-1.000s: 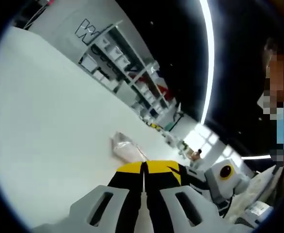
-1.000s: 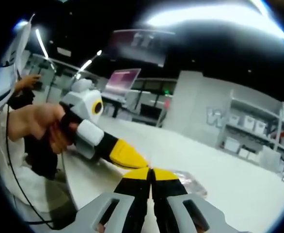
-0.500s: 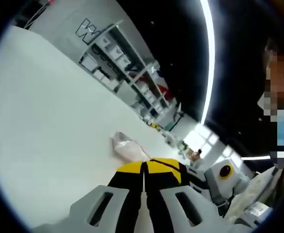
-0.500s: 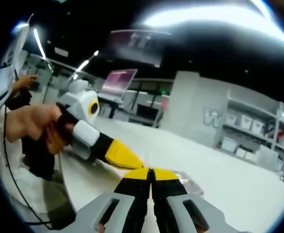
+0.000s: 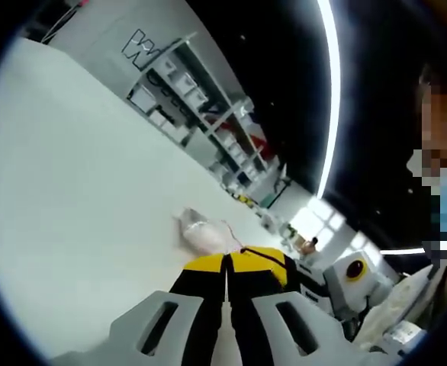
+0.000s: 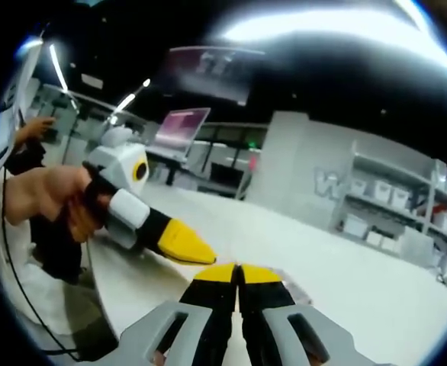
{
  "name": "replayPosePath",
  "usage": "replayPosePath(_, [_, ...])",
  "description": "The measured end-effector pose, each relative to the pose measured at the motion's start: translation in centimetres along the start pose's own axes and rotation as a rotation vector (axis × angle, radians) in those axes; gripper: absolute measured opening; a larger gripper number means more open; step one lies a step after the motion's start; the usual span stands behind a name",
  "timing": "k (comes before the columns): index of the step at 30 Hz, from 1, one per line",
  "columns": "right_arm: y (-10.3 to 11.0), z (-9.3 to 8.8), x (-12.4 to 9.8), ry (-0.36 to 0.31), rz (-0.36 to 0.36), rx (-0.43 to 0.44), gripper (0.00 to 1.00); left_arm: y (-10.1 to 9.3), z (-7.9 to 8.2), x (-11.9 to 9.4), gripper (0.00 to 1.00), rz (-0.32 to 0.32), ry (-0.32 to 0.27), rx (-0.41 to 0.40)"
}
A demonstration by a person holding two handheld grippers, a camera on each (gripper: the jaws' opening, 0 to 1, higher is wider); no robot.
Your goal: Open the resealable bag by pulling the two sides of the seal apart until the entire bag opening is separated and visibly accessible.
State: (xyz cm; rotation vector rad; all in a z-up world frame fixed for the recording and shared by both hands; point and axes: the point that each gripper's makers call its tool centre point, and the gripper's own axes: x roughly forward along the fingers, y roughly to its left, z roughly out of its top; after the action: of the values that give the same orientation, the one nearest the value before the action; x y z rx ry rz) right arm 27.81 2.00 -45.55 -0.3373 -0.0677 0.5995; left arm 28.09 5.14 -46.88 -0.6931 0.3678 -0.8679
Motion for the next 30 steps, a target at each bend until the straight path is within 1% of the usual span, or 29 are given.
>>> replayPosePath(8, [-2.4, -0.7, -0.5, 0.025, -0.065, -0.012, 0.0, 0.2, 0.3, 0.1, 0.0, 0.008, -0.011, -0.002])
replayPosePath(11, [-2.8, -0.5, -0.7, 0.021, -0.074, -0.005, 0.0, 0.0, 0.2, 0.1, 0.01, 0.004, -0.01, -0.005])
replayPosePath(17, [-1.3, 0.5, -0.3, -0.01, -0.026, -0.001, 0.0, -0.3, 0.4, 0.1, 0.01, -0.016, -0.02, -0.016])
replayPosePath(23, [-0.5, 0.6, 0.0, -0.017, 0.005, 0.016, 0.0, -0.7, 0.8, 0.0, 0.01, -0.042, -0.034, -0.034])
replayPosePath(30, [0.3, 1.2, 0.2, -0.033, 0.035, 0.026, 0.0, -1.2, 0.8, 0.0, 0.01, -0.062, -0.034, -0.045])
